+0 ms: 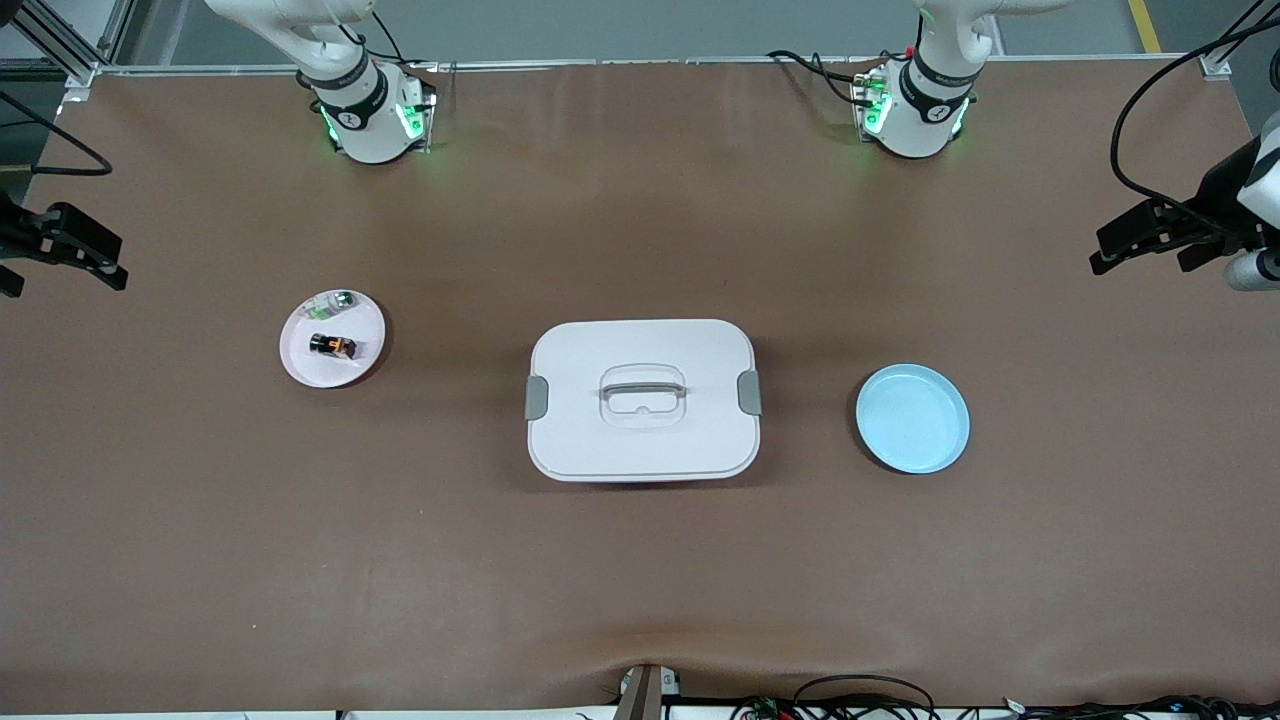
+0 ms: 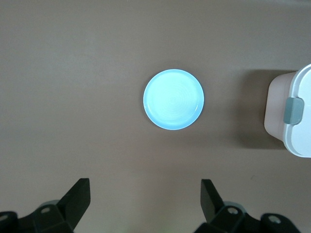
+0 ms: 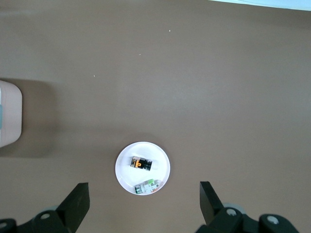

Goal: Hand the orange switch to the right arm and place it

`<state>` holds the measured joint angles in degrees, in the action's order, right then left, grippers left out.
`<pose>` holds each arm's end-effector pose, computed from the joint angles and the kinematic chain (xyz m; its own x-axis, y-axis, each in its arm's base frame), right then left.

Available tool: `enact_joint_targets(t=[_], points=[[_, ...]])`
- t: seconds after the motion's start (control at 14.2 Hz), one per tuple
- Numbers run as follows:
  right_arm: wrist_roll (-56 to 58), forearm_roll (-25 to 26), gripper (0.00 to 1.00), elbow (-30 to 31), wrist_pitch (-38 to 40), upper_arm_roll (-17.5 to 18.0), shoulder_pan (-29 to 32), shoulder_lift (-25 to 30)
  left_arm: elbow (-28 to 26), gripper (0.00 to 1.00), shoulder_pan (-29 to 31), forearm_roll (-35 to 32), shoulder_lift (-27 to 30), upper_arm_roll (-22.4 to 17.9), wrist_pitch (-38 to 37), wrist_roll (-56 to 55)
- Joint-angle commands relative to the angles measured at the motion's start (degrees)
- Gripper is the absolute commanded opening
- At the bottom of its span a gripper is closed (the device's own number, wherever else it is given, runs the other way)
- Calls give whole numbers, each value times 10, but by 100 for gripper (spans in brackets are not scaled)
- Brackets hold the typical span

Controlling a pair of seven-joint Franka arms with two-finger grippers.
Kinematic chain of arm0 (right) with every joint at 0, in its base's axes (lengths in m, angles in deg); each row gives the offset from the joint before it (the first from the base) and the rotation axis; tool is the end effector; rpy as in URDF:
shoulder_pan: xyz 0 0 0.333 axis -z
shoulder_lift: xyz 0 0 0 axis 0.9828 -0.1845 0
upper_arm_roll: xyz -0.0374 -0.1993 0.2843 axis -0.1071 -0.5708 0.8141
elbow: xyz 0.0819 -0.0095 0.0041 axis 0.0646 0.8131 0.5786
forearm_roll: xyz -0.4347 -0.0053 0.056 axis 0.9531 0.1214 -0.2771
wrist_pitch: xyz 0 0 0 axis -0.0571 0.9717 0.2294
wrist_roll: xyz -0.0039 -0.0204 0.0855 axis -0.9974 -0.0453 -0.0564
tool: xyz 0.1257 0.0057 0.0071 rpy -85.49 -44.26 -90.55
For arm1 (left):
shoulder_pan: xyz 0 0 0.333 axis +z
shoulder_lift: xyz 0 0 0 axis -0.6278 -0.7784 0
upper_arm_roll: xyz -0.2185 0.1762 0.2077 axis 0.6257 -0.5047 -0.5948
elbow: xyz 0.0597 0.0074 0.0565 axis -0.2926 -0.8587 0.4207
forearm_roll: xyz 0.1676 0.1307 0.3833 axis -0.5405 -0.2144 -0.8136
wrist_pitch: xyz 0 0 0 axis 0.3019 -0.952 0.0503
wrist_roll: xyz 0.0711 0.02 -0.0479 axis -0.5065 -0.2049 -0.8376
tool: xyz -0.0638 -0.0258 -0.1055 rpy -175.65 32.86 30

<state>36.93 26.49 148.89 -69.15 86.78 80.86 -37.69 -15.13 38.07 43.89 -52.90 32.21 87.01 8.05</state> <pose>0.6141 -0.0051 0.6840 0.9938 0.0827 0.0746 0.0781 -0.9950 0.0619 0.5960 -0.0208 0.6405 0.9991 0.0424 -0.0092 0.0427 -0.9982 0.0431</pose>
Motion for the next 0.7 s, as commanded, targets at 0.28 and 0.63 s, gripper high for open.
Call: enact_joint_targets(t=[0.28,0.63], points=[[-65,-32,100,1,39,-4,-13,24,10,100,-2,-7,-2,1,-9,5],[-78,-57,100,-3,59,-7,-11,24,9,100,-2,-6,-1,1,-9,7]])
